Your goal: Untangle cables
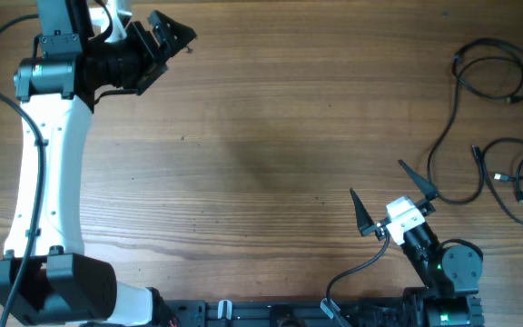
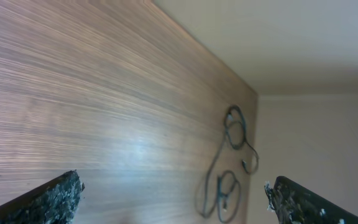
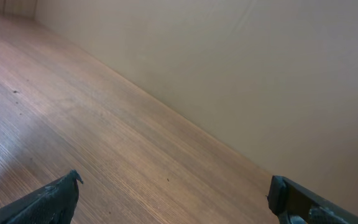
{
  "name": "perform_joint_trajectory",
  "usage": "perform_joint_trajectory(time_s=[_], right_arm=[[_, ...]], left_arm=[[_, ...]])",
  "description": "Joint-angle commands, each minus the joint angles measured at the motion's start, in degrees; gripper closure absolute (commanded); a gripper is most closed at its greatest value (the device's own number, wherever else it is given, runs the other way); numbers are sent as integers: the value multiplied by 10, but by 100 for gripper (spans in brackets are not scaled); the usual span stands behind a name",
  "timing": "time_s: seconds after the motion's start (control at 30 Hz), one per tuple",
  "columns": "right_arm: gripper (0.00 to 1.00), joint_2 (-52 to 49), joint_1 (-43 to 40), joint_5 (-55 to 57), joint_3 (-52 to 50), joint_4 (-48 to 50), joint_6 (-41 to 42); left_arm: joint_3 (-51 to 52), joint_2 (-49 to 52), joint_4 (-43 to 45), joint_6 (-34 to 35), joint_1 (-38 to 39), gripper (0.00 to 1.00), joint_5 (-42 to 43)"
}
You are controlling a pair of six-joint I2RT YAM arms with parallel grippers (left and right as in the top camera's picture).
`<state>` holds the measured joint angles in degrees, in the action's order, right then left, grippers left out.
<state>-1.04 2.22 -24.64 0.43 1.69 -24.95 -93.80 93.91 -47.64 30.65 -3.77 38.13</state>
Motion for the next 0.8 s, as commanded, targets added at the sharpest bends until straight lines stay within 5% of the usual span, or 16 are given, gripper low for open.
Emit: perform_joint_trajectory(time_s=[0.0, 0.27, 0.47, 0.77], right_arm=[[0, 8, 2, -11, -1, 1, 7], [0, 8, 2, -11, -1, 1, 7], [0, 8, 2, -11, -1, 1, 7], [0, 8, 2, -11, -1, 1, 8]], left_arm=[[-2, -5, -2, -63, 2, 0, -80], [9, -39, -2, -288, 35, 0, -135], [81, -109, 38, -303, 39, 0, -162], [297, -262, 238, -303, 39, 0, -180]])
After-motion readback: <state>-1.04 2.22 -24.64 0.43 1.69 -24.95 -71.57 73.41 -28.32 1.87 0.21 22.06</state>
